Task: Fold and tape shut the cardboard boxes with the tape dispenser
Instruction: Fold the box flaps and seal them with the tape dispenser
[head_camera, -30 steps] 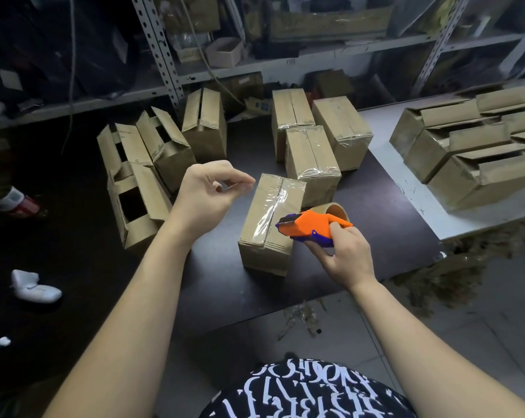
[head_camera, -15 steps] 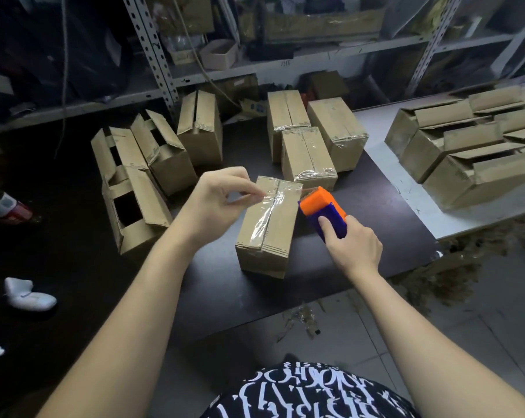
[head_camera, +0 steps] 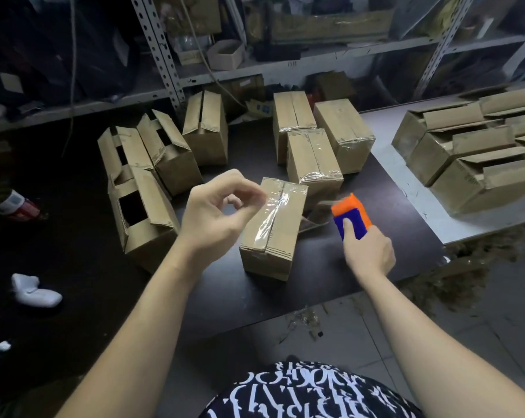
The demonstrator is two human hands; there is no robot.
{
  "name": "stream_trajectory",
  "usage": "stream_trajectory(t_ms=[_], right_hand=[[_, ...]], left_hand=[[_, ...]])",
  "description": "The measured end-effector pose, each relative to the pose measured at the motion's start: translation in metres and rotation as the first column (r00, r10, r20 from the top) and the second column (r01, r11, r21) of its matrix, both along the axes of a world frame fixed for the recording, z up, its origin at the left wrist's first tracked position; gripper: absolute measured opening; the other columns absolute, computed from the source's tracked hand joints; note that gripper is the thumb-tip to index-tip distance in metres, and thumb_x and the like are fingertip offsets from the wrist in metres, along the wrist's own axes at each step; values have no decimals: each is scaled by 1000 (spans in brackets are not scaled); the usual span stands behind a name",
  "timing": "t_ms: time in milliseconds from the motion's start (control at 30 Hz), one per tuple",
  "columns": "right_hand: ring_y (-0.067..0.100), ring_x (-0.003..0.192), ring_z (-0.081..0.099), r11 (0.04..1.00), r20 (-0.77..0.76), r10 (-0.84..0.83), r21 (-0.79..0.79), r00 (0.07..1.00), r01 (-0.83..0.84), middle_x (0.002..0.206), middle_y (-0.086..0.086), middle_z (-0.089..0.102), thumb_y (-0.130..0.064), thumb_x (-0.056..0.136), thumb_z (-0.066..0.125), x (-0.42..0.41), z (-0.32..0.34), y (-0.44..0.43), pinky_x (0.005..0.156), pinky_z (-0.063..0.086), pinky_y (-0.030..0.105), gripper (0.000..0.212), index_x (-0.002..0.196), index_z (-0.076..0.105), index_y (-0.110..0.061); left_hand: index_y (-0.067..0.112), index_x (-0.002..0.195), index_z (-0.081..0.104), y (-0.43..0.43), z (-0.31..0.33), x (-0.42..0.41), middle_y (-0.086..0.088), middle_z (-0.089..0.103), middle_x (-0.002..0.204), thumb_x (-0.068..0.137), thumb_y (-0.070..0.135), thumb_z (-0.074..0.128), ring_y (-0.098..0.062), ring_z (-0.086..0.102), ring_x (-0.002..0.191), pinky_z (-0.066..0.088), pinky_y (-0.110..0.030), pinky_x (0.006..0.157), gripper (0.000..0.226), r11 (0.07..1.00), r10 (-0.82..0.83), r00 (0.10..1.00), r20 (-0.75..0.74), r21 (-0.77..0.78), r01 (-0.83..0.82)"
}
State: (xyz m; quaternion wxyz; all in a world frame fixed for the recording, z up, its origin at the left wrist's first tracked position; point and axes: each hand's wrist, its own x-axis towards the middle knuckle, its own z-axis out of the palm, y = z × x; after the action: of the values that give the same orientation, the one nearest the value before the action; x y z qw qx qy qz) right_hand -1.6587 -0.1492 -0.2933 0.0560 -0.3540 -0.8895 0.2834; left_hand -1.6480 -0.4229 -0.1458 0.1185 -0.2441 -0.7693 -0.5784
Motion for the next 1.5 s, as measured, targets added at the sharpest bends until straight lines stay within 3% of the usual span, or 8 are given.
stream_trajectory(t_ms=[200,367,500,633,867,1067,1233,1500], right_hand=[[34,94,61,977,12,200,-79,980,-198,94,9,62,-46,88,77,8,-38,-19,75,44,35,40,95,58,-11],[29,104,61,954,-379,222,-107,898,-280,100,-4,60,-36,86,56,2,-5,-35,87,43,35,30,103,67,-14],[-5,133,43,386,-533,574,-493,622,-779,139,-16,53,-17,87,42,-3,69,-78,114,35,19,56,138,61,-28],[6,107,61,96,-545,704,-564,456,-821,104,-5,70,-12,81,42,4,100,-107,91,44,19,30,94,70,-11],[18,81,64,176,-419,704,-679,573,-713,80,7,66,-4,98,60,14,88,-84,85,51,34,14,100,73,2],[0,74,66,431,-203,626,-714,752,-552,83,-11,77,-33,86,83,27,72,-54,67,49,17,19,96,83,-18],[11,78,67,532,-97,365,-795,926,-292,86,-3,79,-30,81,85,34,56,-45,64,48,26,16,87,85,-15],[11,71,61,702,-49,323,-658,945,-274,77,-3,74,-36,87,82,32,47,-49,53,45,18,15,86,84,-21]], left_hand=[[21,86,77,-4,2,1,0,74,85,88,9,80,-15,66,82,52,-29,74,12,999,-10,949,314,33,-1],[17,88,78,-8,1,2,-5,75,86,87,11,80,-17,66,82,53,-30,76,7,999,-35,916,400,21,29],[6,91,77,-14,5,3,-2,71,78,88,8,77,-12,61,73,48,-23,67,4,996,-85,892,444,52,69],[3,89,76,-26,11,1,-7,67,71,87,13,76,-16,54,66,42,-24,58,10,995,-87,869,487,92,48],[10,87,77,-49,-4,-4,3,68,69,91,12,76,-7,57,64,43,-20,55,5,985,156,830,536,-26,-168],[12,86,78,-46,-38,-8,-1,71,76,93,13,76,-8,61,67,41,-10,48,7,942,333,743,580,-175,-286],[15,85,79,-34,-71,-11,-5,74,82,91,16,79,-18,67,75,52,-28,64,6,927,376,671,639,-245,-285],[14,84,79,-21,-93,-10,-5,74,81,91,14,77,-18,68,75,54,-26,66,8,902,429,639,639,-265,-341]])
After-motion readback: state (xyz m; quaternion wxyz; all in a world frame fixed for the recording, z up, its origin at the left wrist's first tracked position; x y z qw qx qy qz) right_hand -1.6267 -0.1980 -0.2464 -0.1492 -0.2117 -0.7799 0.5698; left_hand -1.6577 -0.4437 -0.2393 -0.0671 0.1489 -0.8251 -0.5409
